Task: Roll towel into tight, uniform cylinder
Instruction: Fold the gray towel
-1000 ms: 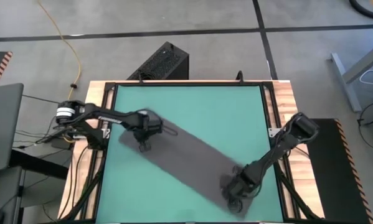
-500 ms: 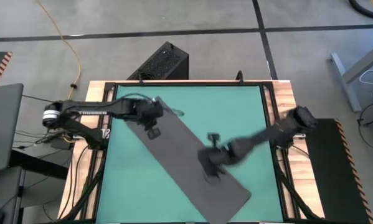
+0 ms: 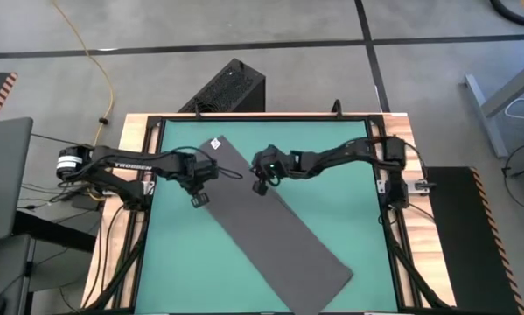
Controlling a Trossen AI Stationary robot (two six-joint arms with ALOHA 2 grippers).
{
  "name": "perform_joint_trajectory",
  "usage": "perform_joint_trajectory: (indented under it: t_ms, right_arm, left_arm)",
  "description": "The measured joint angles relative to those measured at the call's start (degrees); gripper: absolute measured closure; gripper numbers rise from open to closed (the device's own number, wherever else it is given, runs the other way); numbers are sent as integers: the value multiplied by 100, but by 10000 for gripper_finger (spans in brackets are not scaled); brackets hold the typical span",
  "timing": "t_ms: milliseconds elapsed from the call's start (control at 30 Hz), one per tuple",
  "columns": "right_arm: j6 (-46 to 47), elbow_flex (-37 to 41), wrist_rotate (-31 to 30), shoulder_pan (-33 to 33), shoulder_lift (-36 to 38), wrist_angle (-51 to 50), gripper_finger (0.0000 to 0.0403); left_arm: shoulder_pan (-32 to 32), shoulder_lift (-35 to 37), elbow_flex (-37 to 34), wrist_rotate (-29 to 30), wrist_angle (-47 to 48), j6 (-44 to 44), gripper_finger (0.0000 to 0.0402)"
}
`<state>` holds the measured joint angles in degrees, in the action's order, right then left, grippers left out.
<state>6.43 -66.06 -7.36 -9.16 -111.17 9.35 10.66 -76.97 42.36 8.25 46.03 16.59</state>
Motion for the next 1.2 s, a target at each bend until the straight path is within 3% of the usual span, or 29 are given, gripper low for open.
perform_joint_trajectory:
  t_ms: [200, 600, 867, 1200]
  right_arm:
    - [-96, -525, 177, -163, -645, -51, 353]
    - [-257, -1099, 725, -431, -1013, -115, 290]
    - [-192, -1151, 1025, -533, -1308, 28, 286]
    - [-379, -1179, 884, -388, -1446, 111, 301]
  left_arm:
    - [280, -5, -132, -154, -390, -213, 401]
    - [469, -2, -132, -247, -837, -408, 401]
    - [483, -2, -132, -255, -1011, -503, 401]
    - [513, -2, -132, -305, -1008, -575, 401]
